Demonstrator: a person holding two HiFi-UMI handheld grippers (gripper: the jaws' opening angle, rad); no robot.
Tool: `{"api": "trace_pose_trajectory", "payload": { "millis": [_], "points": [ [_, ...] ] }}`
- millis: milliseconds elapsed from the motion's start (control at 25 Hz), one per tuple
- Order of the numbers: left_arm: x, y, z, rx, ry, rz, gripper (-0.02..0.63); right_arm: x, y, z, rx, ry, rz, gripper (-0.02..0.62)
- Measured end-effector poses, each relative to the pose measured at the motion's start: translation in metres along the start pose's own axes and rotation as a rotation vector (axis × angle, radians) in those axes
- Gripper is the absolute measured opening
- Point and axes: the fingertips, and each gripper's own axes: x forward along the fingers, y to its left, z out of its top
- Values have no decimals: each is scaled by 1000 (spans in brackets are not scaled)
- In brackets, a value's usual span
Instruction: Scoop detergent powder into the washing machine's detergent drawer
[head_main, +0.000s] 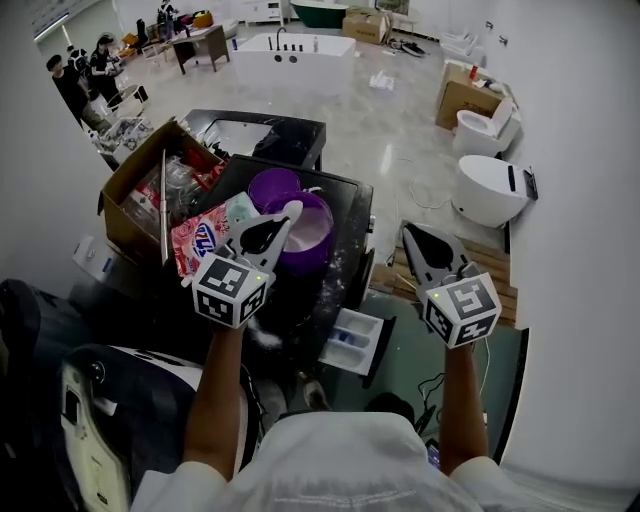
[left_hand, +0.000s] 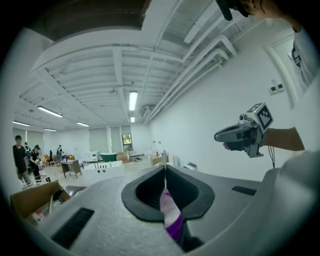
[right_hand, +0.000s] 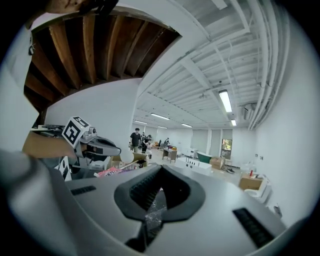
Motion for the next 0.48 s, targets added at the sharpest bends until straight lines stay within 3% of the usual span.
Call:
{"api": "trace_pose_trajectory", "payload": {
  "millis": [240, 480],
  "points": [
    [41, 8, -42, 86, 195, -104, 15, 19, -6, -21, 33, 49, 4, 5],
    [72, 14, -74, 255, 359, -195, 15, 35, -15, -36, 56, 78, 12, 5]
  ]
}}
